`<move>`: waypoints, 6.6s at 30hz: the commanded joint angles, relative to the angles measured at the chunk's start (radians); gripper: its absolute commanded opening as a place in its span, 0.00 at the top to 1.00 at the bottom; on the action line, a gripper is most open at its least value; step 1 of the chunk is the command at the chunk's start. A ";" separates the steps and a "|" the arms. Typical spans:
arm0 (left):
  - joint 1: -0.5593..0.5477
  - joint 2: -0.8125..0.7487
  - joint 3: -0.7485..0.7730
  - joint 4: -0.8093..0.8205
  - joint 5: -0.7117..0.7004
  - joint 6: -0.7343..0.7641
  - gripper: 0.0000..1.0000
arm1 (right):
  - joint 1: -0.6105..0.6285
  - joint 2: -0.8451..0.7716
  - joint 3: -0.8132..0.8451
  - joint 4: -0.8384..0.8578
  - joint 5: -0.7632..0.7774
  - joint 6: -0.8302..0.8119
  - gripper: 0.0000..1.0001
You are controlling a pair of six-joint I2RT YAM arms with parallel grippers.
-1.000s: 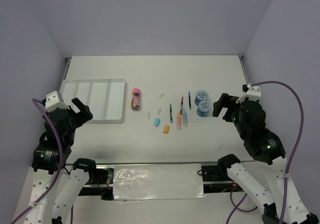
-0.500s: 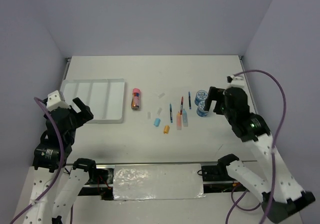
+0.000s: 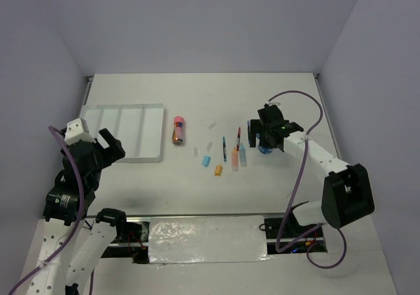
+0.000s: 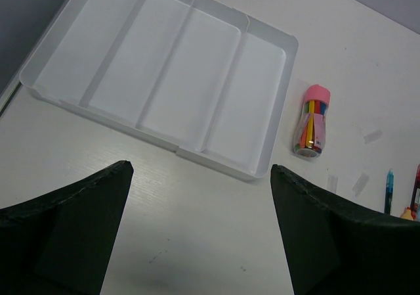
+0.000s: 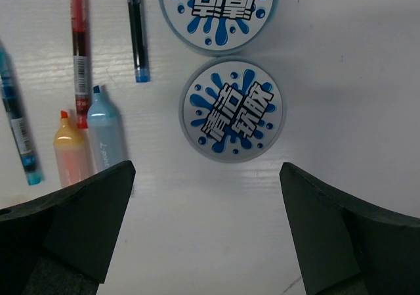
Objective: Sort the stationery into containers
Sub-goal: Pick up the stationery from the center of the board, then place the stationery in the storage box, then pick up the stationery from the center of the board, then place the stationery in the storage box.
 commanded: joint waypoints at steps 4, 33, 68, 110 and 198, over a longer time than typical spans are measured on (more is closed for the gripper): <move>-0.006 0.014 -0.002 0.043 0.024 0.000 0.01 | -0.050 0.047 -0.004 0.104 -0.002 -0.034 0.00; -0.012 0.035 -0.007 0.057 0.056 0.015 0.01 | -0.111 -0.014 0.002 0.072 -0.043 -0.034 0.66; 0.051 0.011 0.004 0.029 -0.015 -0.020 0.01 | 0.450 1.081 1.426 0.383 -0.484 0.083 0.65; 0.026 -0.026 0.004 0.026 -0.022 -0.017 0.01 | 0.338 0.482 0.924 0.158 -0.025 0.001 0.00; 0.054 0.013 0.002 0.030 -0.022 -0.017 0.01 | 0.600 1.012 1.223 0.253 -0.257 -0.049 0.34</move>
